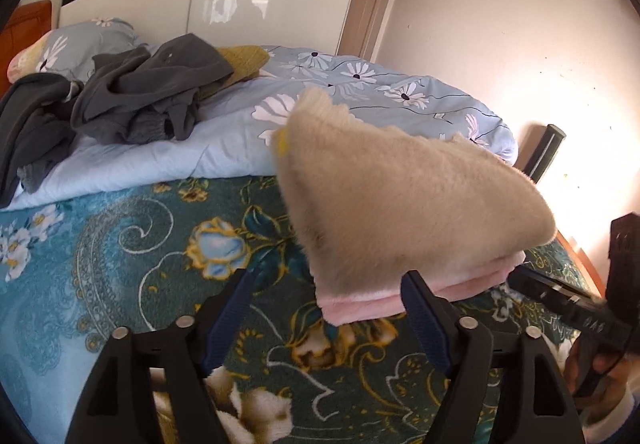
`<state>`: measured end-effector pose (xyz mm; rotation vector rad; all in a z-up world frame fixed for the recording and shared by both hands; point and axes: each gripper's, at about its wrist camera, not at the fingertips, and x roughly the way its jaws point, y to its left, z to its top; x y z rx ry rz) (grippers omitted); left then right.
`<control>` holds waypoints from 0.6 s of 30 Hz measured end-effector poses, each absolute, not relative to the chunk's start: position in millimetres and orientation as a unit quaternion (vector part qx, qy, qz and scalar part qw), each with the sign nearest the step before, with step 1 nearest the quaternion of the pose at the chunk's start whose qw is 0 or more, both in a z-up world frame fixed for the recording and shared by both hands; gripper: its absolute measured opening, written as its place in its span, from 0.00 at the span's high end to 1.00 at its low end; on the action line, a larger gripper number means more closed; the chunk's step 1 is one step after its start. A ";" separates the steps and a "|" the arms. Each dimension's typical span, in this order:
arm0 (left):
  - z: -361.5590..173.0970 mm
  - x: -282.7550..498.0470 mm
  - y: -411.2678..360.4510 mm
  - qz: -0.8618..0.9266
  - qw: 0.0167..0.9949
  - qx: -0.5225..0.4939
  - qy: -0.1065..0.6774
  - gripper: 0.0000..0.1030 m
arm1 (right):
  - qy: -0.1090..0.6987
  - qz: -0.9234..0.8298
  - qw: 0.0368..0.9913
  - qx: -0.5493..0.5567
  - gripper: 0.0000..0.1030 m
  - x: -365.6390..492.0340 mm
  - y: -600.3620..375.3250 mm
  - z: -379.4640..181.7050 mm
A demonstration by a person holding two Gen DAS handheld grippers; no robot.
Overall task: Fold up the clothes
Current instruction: 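Carry the folded sweater with both tools onto the pink blanket stack, then open both tools and withdraw them from the sweater on the stack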
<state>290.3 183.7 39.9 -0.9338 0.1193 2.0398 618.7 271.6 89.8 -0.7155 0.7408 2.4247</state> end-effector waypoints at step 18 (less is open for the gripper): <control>11.0 281.7 169.5 0.806 0.454 -0.375 0.057 0.00 | 0.229 0.848 0.328 -0.347 0.22 550.3 241.4 42.4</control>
